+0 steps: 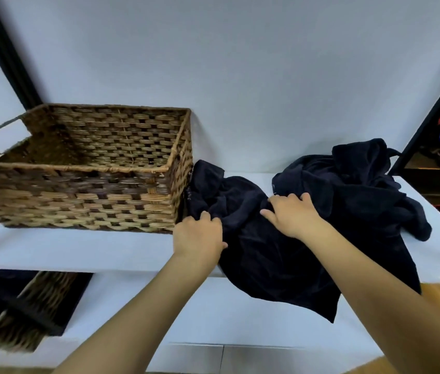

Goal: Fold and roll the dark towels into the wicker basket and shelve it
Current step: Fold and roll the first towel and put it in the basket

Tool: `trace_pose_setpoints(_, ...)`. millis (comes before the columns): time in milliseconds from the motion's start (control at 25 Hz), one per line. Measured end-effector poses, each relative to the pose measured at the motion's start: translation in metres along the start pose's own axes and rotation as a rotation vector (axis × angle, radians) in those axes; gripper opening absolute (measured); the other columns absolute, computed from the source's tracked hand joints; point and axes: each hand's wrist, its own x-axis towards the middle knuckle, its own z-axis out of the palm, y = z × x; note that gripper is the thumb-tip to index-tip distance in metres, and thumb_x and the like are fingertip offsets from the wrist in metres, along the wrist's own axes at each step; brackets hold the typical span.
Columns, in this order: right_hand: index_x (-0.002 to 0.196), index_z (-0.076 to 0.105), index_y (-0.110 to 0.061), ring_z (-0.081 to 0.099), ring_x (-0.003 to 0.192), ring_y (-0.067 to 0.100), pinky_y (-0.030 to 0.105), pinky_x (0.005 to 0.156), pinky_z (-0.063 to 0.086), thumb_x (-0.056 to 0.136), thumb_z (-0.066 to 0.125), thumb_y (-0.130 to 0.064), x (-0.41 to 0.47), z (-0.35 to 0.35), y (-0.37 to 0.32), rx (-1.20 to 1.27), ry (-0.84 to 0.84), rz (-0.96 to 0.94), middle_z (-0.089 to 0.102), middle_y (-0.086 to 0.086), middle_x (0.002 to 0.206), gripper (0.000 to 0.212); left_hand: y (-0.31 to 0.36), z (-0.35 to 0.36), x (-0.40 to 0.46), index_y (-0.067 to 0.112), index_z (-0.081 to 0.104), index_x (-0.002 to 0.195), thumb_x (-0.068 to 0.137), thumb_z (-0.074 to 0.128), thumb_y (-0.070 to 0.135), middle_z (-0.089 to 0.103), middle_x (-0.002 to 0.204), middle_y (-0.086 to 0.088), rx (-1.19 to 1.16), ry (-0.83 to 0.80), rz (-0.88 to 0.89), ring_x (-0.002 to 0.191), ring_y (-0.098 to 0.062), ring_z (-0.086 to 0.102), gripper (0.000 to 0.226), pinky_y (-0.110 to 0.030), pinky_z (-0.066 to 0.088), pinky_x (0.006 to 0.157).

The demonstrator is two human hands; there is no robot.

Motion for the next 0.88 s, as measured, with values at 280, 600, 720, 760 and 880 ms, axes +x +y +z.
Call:
trace_pose_setpoints(280, 0.097, 0.057, -0.020, 0.055, 0.112, 0.025, 0.054, 0.115, 0.012, 0.106, 0.025, -0.048, 0.009, -0.012, 0.079, -0.119, -0.112, 0.122, 0.063, 0.001, 0.114, 0.044, -0.003, 0.011, 0.000, 0.023, 0.046, 0.131, 0.099, 0.059, 0.021, 0.047, 0.130, -0.002, -0.116, 0.007, -0.159, 0.111, -0.026, 0.056, 0.035, -0.035, 0.041, 0.069)
trace_pose_setpoints(600, 0.124, 0.055, -0.011, 0.046, 0.125, 0.034, 0.047, 0.106, 0.033, 0.100, 0.046, -0.053, 0.025, 0.004, 0.036, 0.124, -0.042, -0.169, 0.051, 0.009, 0.129, 0.049, 0.029, 0.019, -0.043, 0.012, 0.049, 0.117, 0.081, 0.038, 0.088, 0.056, 0.113, -0.004, -0.141, 0.020, -0.685, 0.100, -0.026, 0.061, 0.084, -0.033, 0.042, 0.065)
trace_pose_setpoints(720, 0.090, 0.058, -0.014, 0.052, 0.102, 0.031, 0.038, 0.084, 0.043, 0.098, 0.051, -0.032, 0.023, 0.007, 0.019, 0.227, 0.005, -0.196, 0.052, 0.005, 0.101, 0.020, 0.041, 0.025, -0.046, 0.016, 0.052, 0.110, 0.087, 0.044, 0.079, 0.055, 0.109, -0.002, -0.295, 0.027, -0.704, 0.102, -0.027, 0.061, 0.067, -0.035, 0.045, 0.071)
trace_pose_setpoints(760, 0.077, 0.051, -0.015, 0.052, 0.088, 0.028, 0.034, 0.070, 0.042, 0.095, 0.051, -0.023, 0.021, 0.006, 0.015, 0.286, -0.001, -0.215, 0.051, 0.003, 0.087, 0.019, 0.046, 0.027, -0.046, 0.017, 0.053, 0.107, 0.092, 0.050, 0.069, 0.057, 0.108, -0.002, -0.399, 0.066, -0.693, 0.103, -0.028, 0.061, 0.054, -0.037, 0.048, 0.074)
trace_pose_setpoints(880, 0.074, 0.042, -0.013, 0.042, 0.064, 0.019, 0.030, 0.053, 0.031, 0.094, 0.049, -0.017, 0.019, -0.007, 0.014, 0.639, -0.049, -0.234, 0.047, 0.001, 0.072, 0.022, 0.046, 0.027, -0.050, 0.019, 0.053, 0.102, 0.099, 0.056, 0.038, 0.063, 0.101, -0.002, -0.761, 0.220, -0.691, 0.097, -0.027, 0.062, 0.019, -0.039, 0.051, 0.075)
